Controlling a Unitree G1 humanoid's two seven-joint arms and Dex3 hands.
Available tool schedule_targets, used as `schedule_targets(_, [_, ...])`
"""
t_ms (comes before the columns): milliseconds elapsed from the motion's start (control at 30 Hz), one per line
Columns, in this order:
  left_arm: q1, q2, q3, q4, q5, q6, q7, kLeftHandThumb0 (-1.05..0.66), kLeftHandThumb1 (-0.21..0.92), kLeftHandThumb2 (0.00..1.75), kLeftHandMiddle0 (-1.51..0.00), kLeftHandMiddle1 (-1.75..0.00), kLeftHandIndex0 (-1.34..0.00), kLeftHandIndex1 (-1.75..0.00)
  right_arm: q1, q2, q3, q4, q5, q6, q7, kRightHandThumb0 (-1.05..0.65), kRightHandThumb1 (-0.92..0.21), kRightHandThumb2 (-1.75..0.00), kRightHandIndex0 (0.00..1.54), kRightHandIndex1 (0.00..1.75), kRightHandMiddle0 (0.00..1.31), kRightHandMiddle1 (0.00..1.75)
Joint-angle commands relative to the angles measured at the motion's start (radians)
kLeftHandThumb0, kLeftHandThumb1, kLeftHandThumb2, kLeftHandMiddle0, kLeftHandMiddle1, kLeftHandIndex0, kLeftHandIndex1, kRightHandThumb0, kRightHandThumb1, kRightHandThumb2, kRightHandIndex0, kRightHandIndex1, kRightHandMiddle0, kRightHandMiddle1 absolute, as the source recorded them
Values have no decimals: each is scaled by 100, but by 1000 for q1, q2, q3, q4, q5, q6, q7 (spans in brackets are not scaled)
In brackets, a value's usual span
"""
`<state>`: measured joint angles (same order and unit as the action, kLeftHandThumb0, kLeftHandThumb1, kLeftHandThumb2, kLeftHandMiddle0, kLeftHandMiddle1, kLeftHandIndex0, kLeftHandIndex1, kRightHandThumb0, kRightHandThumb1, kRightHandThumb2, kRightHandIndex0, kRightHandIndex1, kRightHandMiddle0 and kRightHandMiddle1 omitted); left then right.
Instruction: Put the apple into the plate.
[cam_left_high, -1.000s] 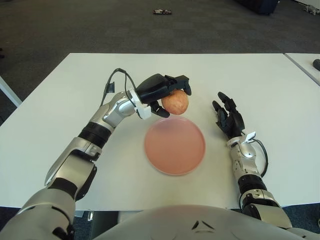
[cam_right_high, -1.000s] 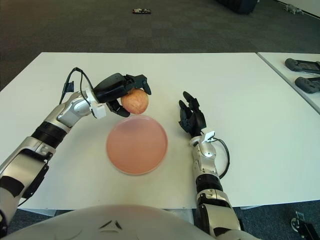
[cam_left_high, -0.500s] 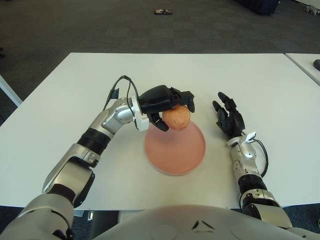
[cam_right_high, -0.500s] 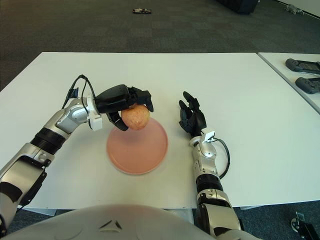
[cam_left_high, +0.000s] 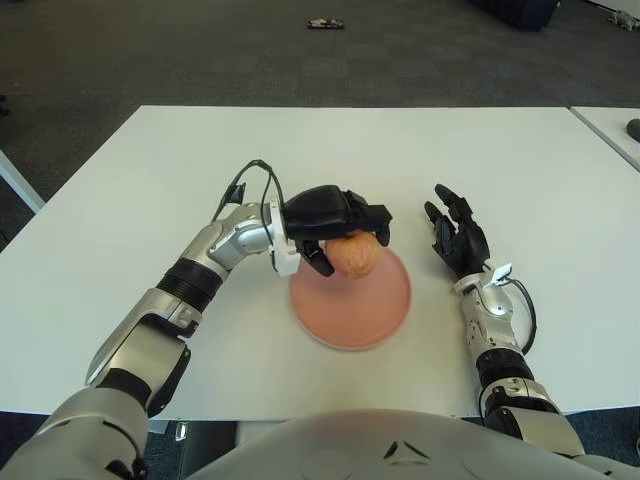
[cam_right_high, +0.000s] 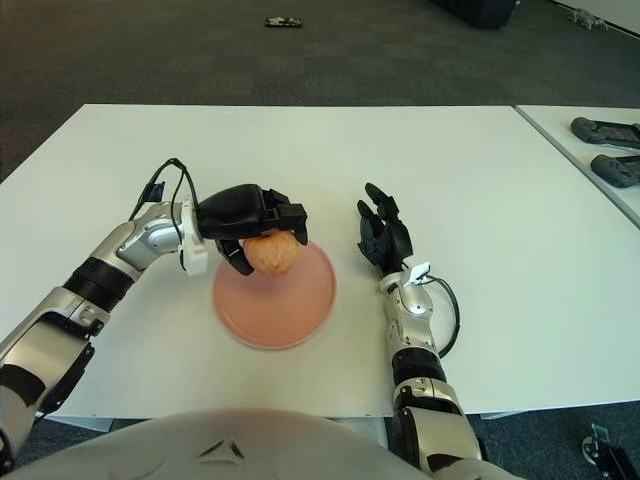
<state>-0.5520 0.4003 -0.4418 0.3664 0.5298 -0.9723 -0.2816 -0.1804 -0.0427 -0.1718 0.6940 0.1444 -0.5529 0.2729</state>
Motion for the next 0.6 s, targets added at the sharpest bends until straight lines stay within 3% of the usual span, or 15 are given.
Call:
schedule_targets(0, [-13,3,3,9,24,-8,15,0,13,151,-78,-166,-52,-175,64,28,-3,61,19,10,0,-55,-92,-68,27,1,0,49])
schedule_targets(167, [3,3,0,15,78,-10,42,0,13,151,-78,-166,-52,-175,69,29,2,52,10,9,-8,-56,-92,-68,27,1,0,49])
schedule_targets(300, [26,-13,-23,40,190,-5,115,0,13,151,-78,-167,-52,-175,70,28,5,49,5,11,-16,-56,-92,-69,26,1,0,50])
schedule_targets(567, [2,-8,-56,88,332,18,233,0,12,153,-79,-168,-53,-175,80,31,10,29,3,18,-24,-56,-92,-69,26,1,0,50])
